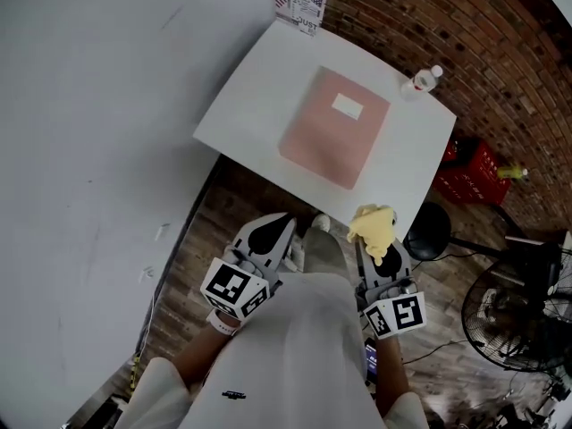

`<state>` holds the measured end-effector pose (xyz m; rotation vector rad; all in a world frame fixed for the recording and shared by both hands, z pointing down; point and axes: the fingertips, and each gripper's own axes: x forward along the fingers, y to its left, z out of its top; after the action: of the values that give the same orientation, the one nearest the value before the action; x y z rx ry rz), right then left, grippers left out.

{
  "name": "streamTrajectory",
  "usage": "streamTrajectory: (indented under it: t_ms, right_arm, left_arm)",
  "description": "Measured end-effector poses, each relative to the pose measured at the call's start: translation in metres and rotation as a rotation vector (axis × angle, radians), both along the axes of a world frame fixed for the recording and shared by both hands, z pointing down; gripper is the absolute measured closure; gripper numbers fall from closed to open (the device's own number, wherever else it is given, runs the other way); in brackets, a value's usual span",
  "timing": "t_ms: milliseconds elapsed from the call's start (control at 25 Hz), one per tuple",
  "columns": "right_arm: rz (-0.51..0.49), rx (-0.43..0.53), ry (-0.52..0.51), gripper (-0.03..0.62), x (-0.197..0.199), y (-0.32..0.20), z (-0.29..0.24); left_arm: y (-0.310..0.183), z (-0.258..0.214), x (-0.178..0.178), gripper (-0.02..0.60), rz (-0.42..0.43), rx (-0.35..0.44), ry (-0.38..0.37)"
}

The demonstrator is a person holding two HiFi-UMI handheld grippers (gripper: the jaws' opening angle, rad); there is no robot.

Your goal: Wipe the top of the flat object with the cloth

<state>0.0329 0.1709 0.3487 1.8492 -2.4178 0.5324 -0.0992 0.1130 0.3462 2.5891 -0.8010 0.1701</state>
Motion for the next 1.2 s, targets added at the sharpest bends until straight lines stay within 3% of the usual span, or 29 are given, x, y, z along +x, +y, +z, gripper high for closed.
streamTrajectory:
  t_ms: [600, 1200]
  right_arm:
    - [-0.095, -0.003, -0.054, 0.468, 0.089, -0.072, 0.022]
    - [-0.053, -0.124, -0.009, 0.468, 0.113, -0.130, 0.057]
  left_arm:
    - [-0.055, 0.008, 0.091, 0.565, -0.083, 0.035, -0.094]
    - [-0.110, 0.077, 0.110, 0.565, 0.027, -0.096, -0.210]
